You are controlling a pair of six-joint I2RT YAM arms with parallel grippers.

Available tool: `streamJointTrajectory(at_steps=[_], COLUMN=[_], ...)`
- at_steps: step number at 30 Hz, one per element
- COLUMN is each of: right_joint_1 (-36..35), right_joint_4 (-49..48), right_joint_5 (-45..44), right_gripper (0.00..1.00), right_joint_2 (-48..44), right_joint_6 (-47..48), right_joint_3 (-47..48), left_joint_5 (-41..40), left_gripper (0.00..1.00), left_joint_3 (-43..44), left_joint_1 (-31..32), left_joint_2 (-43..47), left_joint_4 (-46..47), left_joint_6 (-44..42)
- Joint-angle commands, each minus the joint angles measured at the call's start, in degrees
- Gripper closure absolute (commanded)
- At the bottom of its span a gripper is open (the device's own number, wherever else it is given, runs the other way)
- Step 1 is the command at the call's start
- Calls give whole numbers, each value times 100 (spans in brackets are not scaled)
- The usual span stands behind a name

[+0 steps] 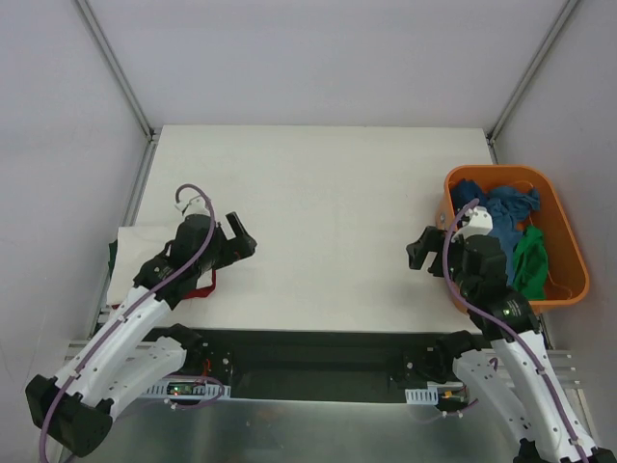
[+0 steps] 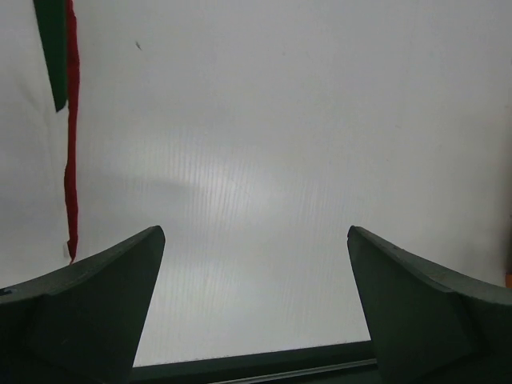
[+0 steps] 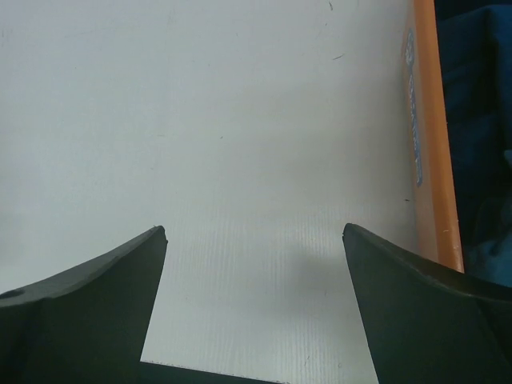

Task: Fold and stack the t-shirts
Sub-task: Grab crumpled tshirt from bin with the right arm

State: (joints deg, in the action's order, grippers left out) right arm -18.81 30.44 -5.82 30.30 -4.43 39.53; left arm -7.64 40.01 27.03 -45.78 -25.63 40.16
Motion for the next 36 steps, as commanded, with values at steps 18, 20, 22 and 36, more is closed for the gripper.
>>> streamJointTrajectory(at_steps=[18,20,22,36], right_joint_1=[96,289,824,3892], right_joint_4=[1789,1869,1826,1597], right_joint_5=[-3434,-3103,-2645,185], right_gripper=[4,4,4,5], right_joint_2=[1090,1423,1653,3367], right_joint_6=[-998,-990,-920,-779], right_joint_3=[2645,2805,2964,2560], left_joint_5=[-768,-582,-450,-302], left_gripper=[1,1,1,1], left_joint_3=[51,7,59,1606], left_joint_1=[22,22,22,-241], left_joint_2=[1406,1177,800,-2126], left_joint_4=[408,847,1076,1332], left_joint_6=[-535,-711,-974,-1960])
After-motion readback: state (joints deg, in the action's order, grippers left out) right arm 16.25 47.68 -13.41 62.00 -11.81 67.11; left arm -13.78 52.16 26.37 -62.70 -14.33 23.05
